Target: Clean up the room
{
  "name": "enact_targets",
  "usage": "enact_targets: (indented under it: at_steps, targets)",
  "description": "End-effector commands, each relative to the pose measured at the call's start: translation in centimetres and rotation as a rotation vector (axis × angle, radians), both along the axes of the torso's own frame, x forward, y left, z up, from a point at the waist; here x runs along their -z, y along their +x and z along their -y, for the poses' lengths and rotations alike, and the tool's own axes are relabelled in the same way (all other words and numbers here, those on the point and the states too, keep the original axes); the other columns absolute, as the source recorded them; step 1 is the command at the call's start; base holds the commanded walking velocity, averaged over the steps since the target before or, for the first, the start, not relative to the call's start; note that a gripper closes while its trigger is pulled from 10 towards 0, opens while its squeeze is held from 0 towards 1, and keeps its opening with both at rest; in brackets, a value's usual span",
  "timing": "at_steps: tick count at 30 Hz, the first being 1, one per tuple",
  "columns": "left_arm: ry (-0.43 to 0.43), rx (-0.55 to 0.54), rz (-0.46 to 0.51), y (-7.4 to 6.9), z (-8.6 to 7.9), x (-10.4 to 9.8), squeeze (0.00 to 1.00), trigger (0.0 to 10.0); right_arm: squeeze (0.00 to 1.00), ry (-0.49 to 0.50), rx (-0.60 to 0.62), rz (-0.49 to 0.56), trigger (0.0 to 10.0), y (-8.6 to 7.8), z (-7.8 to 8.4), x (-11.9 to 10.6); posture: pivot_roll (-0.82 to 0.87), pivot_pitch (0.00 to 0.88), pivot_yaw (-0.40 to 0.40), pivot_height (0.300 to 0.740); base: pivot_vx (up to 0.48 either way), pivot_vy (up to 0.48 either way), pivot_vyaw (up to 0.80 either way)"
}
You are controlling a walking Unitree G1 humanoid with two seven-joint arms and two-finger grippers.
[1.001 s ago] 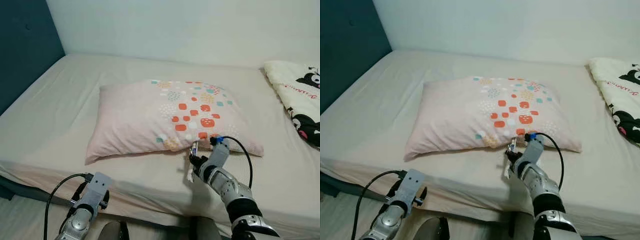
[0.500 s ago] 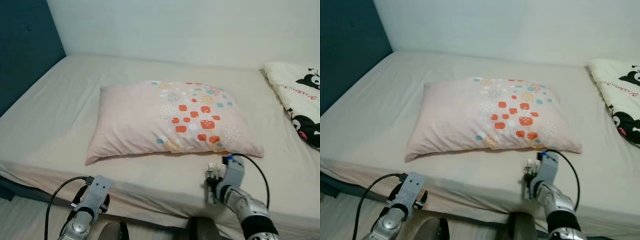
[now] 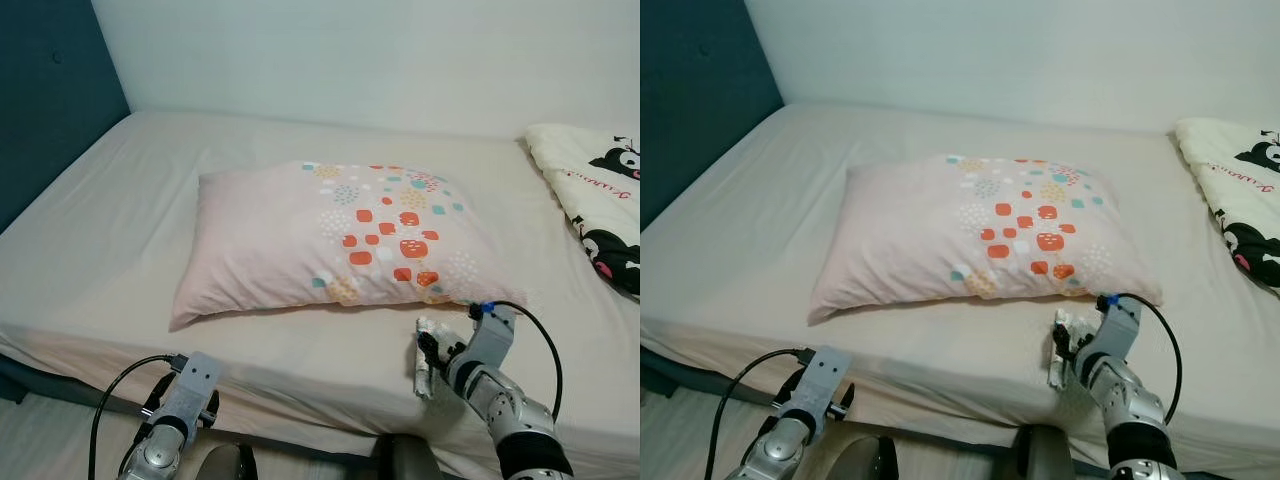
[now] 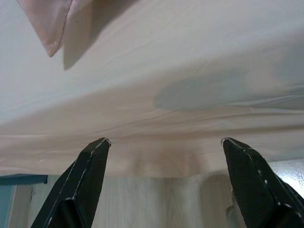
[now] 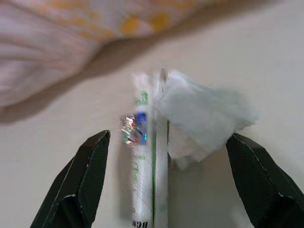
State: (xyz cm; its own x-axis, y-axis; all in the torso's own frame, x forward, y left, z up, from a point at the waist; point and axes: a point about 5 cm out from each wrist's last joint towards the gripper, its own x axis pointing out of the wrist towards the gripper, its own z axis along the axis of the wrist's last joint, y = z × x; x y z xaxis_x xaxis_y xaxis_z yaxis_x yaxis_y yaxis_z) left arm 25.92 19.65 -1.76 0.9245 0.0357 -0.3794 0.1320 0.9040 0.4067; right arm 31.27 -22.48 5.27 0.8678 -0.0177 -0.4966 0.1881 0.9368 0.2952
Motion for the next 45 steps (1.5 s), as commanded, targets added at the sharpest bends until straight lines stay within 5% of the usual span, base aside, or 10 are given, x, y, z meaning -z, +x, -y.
enact_targets:
  at_steps: [1, 4, 9, 10, 15, 27, 45]
  targets:
    - [-0.001, 0.006, -0.041, -0.5, 0.1, 0.6, 0.00, 10.0, 0.83, -0.064, -0.047, -0.011, 10.0, -0.1, 0.1, -0.1, 0.03, 0.072, -0.014, 0.565, 0.000, 0.000, 0.00]
    - [0.000, 0.005, -0.042, -0.6, 0.1, 0.7, 0.00, 10.0, 0.81, -0.197, -0.091, -0.043, 10.0, -0.1, 0.8, -0.1, 0.03, 0.074, -0.014, 0.565, 0.000, 0.000, 0.00]
    - [-0.001, 0.005, -0.042, -0.6, 0.1, 0.7, 0.00, 10.0, 0.76, -0.246, -0.104, -0.069, 10.0, -0.1, 1.2, 0.2, 0.04, 0.082, -0.012, 0.565, 0.000, 0.000, 0.00]
    - [0.000, 0.008, -0.042, -0.8, 0.0, 0.7, 0.00, 10.0, 0.00, -0.304, -0.152, -0.129, 10.0, -0.3, 1.5, 1.0, 0.04, 0.090, -0.010, 0.565, 0.000, 0.000, 0.00]
    - [0.006, 0.009, -0.044, -1.2, -0.3, 0.9, 0.00, 10.0, 0.00, -0.334, -0.167, -0.155, 10.0, -0.4, 1.9, 1.4, 0.06, 0.104, -0.007, 0.565, 0.000, 0.000, 0.00]
    - [0.026, 0.012, -0.044, -2.2, -1.5, 1.1, 0.00, 10.0, 0.00, -0.332, -0.173, -0.003, 10.0, 0.6, 2.7, 0.0, 0.09, 0.147, 0.003, 0.565, 0.000, 0.000, 0.00]
    - [0.046, 0.042, -0.044, -4.0, -2.3, 1.5, 0.00, 10.0, 0.00, -0.373, -0.201, -0.011, 10.0, 1.3, 3.1, -0.1, 0.15, 0.208, 0.015, 0.565, 0.000, 0.000, 0.00]
